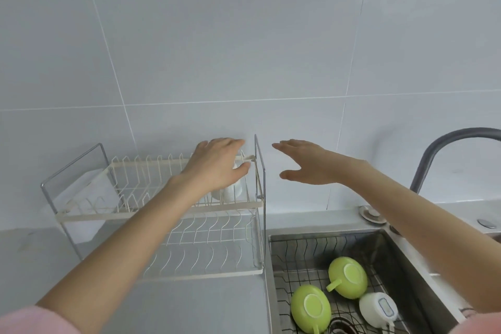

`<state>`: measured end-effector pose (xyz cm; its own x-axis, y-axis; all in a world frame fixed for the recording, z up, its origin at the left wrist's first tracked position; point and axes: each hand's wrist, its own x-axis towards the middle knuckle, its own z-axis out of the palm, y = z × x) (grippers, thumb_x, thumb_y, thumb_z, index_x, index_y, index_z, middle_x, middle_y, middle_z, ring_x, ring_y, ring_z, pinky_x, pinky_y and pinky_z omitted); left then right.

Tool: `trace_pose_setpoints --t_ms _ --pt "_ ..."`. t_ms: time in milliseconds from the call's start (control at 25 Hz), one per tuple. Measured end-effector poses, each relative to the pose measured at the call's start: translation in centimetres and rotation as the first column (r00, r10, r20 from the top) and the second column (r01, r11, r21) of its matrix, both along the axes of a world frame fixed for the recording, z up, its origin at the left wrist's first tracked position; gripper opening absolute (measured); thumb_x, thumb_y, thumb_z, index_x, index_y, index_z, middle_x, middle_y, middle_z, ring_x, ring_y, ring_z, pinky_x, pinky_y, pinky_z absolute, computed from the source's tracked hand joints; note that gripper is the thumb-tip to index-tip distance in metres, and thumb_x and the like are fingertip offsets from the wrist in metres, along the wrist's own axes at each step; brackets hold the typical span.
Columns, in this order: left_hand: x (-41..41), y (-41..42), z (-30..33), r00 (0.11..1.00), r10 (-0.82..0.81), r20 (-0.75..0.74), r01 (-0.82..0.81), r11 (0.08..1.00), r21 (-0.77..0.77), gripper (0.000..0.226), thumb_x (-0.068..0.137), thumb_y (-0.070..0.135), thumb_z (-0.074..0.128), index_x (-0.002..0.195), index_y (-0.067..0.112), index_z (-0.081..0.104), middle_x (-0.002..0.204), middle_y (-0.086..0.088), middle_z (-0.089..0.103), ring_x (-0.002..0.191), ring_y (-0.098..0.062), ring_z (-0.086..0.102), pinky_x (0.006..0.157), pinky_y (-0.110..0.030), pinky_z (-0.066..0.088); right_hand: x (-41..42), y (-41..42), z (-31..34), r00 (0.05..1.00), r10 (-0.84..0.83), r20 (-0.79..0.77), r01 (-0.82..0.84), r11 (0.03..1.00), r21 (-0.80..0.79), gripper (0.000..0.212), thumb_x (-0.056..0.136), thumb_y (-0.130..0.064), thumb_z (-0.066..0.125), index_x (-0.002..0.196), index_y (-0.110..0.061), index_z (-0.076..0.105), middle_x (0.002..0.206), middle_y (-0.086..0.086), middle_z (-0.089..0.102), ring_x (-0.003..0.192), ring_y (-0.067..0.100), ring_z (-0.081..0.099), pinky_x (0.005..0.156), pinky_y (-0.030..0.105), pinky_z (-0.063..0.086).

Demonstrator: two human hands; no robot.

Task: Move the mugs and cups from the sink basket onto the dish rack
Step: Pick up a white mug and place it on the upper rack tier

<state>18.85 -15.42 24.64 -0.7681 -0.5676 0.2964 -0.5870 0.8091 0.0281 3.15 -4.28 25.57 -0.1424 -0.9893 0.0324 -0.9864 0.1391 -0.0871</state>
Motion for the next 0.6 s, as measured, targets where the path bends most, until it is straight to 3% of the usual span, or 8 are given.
trace_pose_setpoints --t_ms 600 --pt "-12.9 10.2 -5.5 0.989 -0.08 0.121 0.06 0.985 0.163 0.056 0.091 0.041 0.039 0.141 0.017 0.028 0.149 -0.001 0.036 0.138 -0.019 0.03 0.113 -0.04 0.026 -12.7 10.9 -5.3 0.983 -0.096 0.153 0.078 0.989 0.124 0.066 0.093 -0.03 0.046 0.148 -0.019 0.01 0.157 0.003 0.018 0.145 0.02 0.015 0.117 0.034 0.016"
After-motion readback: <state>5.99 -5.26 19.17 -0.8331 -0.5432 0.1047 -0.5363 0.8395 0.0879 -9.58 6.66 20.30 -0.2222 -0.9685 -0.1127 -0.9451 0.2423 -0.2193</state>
